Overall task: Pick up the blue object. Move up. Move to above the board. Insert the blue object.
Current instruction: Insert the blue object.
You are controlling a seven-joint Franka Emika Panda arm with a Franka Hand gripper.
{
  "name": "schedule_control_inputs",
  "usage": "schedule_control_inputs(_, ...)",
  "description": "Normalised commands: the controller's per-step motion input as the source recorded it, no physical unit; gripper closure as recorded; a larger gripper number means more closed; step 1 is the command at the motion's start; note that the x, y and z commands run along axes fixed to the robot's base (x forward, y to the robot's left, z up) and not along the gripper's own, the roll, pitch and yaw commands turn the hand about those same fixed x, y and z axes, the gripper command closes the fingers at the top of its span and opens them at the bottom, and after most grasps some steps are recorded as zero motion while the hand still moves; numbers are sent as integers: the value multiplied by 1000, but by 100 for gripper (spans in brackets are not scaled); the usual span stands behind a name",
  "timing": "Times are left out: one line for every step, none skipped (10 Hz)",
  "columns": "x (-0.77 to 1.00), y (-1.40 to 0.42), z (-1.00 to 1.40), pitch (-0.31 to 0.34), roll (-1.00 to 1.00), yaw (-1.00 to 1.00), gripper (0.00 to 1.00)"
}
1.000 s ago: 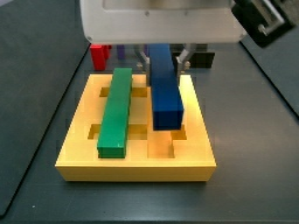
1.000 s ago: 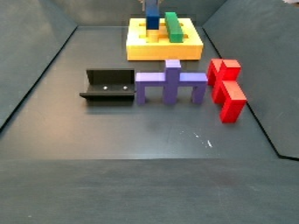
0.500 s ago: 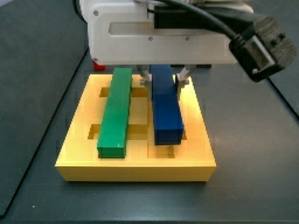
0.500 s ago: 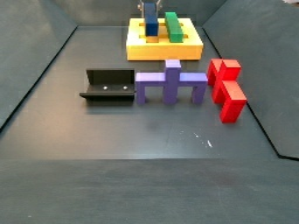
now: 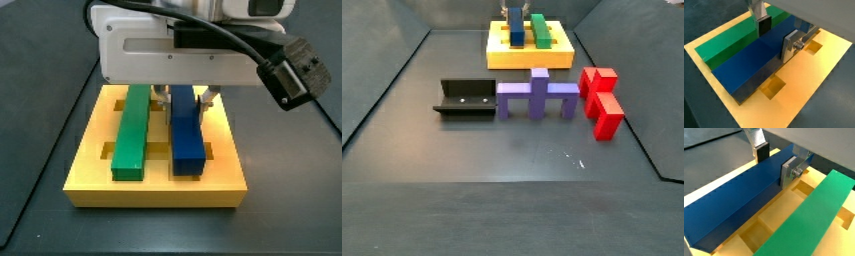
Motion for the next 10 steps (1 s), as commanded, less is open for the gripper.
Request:
schedule_control_inputs(0,-86,-194,0,77,0,100)
schedule_control_inputs(0,-51,-186,0,79,0,100)
schedule_control_inputs(29,-43,-197,13,97,11,100)
schedule_control_inputs(149,0,-217,43,134,54,100)
schedule_control_inputs(131,0,-174,49,137,40,100)
schedule_control_inputs(80,0,-146,41,129,9,100)
schedule_control_inputs(29,-6,-149,27,106,0,100)
schedule_control_inputs(74,-40,-189,17,93,0,100)
schedule_control_inputs(129,-49,-214,29,101,0,100)
schedule_control_inputs(149,-51,-220,40,94,0,100)
